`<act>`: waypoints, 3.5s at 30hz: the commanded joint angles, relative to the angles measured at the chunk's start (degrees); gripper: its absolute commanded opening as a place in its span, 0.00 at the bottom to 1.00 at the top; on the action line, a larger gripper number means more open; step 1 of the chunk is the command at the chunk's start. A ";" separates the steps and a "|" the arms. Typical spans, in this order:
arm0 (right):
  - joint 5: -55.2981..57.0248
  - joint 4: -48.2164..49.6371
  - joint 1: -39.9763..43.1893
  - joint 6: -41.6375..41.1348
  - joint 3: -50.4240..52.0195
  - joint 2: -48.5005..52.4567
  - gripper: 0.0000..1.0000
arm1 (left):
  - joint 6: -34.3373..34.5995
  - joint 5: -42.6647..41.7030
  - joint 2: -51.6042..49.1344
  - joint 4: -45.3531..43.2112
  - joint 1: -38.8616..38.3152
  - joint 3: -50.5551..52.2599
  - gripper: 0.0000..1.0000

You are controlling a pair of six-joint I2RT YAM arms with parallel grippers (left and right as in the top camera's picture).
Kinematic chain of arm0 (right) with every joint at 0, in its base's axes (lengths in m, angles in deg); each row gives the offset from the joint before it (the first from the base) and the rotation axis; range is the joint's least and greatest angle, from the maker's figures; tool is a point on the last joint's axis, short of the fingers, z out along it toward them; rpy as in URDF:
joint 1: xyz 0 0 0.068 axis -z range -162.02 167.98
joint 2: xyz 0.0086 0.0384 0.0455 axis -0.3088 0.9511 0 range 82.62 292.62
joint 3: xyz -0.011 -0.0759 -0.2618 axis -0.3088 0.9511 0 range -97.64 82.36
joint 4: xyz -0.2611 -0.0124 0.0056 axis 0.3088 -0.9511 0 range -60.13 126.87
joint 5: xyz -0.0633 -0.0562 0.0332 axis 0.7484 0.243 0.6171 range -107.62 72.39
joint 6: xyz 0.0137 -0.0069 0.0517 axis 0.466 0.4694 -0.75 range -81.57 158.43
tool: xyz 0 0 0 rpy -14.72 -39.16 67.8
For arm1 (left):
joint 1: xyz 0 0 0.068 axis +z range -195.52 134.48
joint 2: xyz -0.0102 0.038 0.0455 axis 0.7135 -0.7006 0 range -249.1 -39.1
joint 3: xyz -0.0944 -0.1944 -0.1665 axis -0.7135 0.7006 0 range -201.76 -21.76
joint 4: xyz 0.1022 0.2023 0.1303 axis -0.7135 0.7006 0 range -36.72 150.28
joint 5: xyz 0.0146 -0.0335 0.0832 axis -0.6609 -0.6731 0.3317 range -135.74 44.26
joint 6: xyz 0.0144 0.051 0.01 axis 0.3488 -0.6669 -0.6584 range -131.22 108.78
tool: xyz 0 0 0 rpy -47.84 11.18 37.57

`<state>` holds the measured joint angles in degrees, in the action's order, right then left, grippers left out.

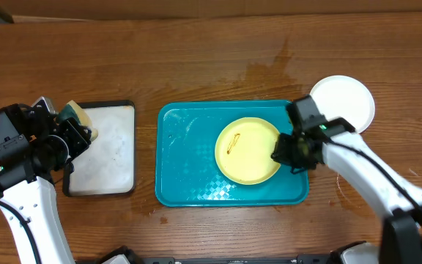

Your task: Clean dirty plates on tray and stack at the side

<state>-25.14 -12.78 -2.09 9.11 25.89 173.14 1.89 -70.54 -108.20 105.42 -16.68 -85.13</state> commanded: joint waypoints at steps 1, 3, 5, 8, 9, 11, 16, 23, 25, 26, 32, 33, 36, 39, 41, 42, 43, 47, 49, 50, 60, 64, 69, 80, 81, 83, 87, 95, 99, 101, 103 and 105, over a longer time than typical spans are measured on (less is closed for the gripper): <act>0.74 0.07 -1.20 4.35 -4.55 3.02 0.04 | -2.95 0.46 0.96 -0.24 -0.50 -1.29 0.04; 1.57 0.28 -1.73 4.33 -5.75 4.13 0.04 | -3.30 3.41 0.74 -0.42 -1.05 -1.29 0.04; 1.62 1.25 -2.23 4.74 -6.05 4.46 0.04 | -3.28 8.35 -0.04 -0.42 -2.32 -1.29 0.04; 1.95 2.82 -2.89 4.90 -6.05 4.46 0.04 | -3.26 13.40 -2.89 -0.50 -5.09 -1.29 0.04; 1.95 3.30 -3.08 5.35 -6.05 4.46 0.04 | -3.26 14.91 -4.20 -0.48 -5.95 -1.29 0.04; 1.92 4.26 -3.26 5.55 -6.05 4.59 0.07 | -3.21 17.57 -7.17 -0.50 -7.28 -1.29 0.04; 2.29 5.35 -3.45 5.90 -6.05 4.98 0.13 | -3.21 17.75 -15.34 -1.33 -8.02 -1.29 0.14; 5.05 8.26 -3.43 9.92 -6.05 5.55 0.30 | -3.26 17.68 -24.55 -2.49 -8.04 -1.29 0.41; 6.71 8.68 -3.43 9.90 -6.03 5.95 0.38 | -3.23 17.66 -26.23 -2.91 -8.04 -1.29 0.57; 7.54 8.74 -3.43 9.88 -6.05 6.16 0.41 | -3.23 17.66 -26.86 -3.10 -8.04 -1.29 0.67; 7.89 8.90 -3.43 9.84 -5.88 8.00 0.43 | -2.99 17.77 -27.87 -4.61 -8.04 -1.29 0.82; 7.89 8.87 -3.43 9.81 -5.73 8.15 0.43 | -2.78 17.99 -27.89 -4.70 -8.04 -1.29 0.82; 7.26 8.66 -3.43 9.35 -5.64 8.31 0.44 | -2.36 20.92 -28.11 -4.26 -8.04 -1.16 0.81; 4.87 8.81 -3.43 8.90 -5.64 8.31 0.43 | 1.68 26.93 -28.13 -5.05 -8.04 -0.24 0.80; 4.90 8.68 -3.43 8.07 -5.60 8.31 0.43 | 1.92 26.84 -28.13 -7.50 -8.04 1.07 0.77; 4.90 8.70 -3.43 8.07 -5.51 8.31 0.43 | 1.90 26.71 -28.13 -8.98 -8.04 1.97 0.75; 4.92 8.87 -3.43 8.11 -5.38 8.31 0.43 | 1.90 26.71 -28.13 -10.38 -8.04 2.89 0.74; 5.16 10.51 -3.43 8.15 -4.31 8.31 0.44 | 1.90 26.69 -28.15 -15.37 -8.04 5.84 0.65; 6.08 11.08 -3.43 8.11 -3.80 8.31 0.45 | 1.90 26.67 -28.15 -16.52 -8.04 6.71 0.59; 6.91 11.15 -3.43 8.13 -3.69 8.31 0.45 | 1.90 26.69 -28.15 -16.76 -8.04 6.99 0.59; 8.63 8.66 -3.43 8.70 -3.58 8.31 0.73 | 1.88 26.69 -29.07 -19.32 -8.04 7.52 0.34; 9.03 9.42 -3.43 9.92 -3.58 8.31 0.77 | 1.86 26.69 -29.83 -19.87 -8.04 7.52 0.71; 8.98 11.52 -3.43 9.90 -3.58 8.35 0.75 | 1.86 26.67 -30.01 -20.96 -8.04 7.52 0.65; 5.44 11.85 -3.43 9.88 -3.58 10.80 0.56 | 0.52 24.35 -30.23 -25.31 -8.68 10.14 0.35; 4.57 11.65 -3.43 9.86 -3.58 11.02 0.58 | 0.09 23.63 -30.23 -25.53 -8.68 10.12 0.32; 2.84 10.64 -3.43 9.88 -3.58 11.19 0.58 | -1.18 21.75 -30.23 -26.23 -8.68 10.12 0.31; 1.16 5.25 -3.32 8.68 -4.50 11.06 0.45 | -1.81 20.06 -30.23 -26.71 -8.68 10.08 0.40; 0.37 0.81 -3.45 -2.38 -3.85 11.13 0.32 | -1.84 20.11 -30.23 -26.51 -8.68 10.08 0.43; 1.62 3.48 -3.43 -2.40 -3.58 11.19 0.11 | -2.40 20.06 -30.23 -26.45 -8.68 10.08 0.41; 3.48 5.20 -3.41 -1.01 -3.61 11.19 0.04 | -2.91 20.09 -30.23 -26.53 -8.68 10.08 0.41; 4.98 7.30 -3.39 4.17 -3.61 11.19 0.04 | -3.39 20.02 -30.23 -26.80 -8.68 10.08 0.40; 5.14 9.49 -3.39 11.82 -3.61 11.19 0.04 | -5.16 19.12 -30.23 -26.93 -8.68 10.08 0.40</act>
<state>-22.48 -4.89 -5.30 12.10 22.09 184.15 -0.04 -49.99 -137.69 78.88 -24.92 -75.67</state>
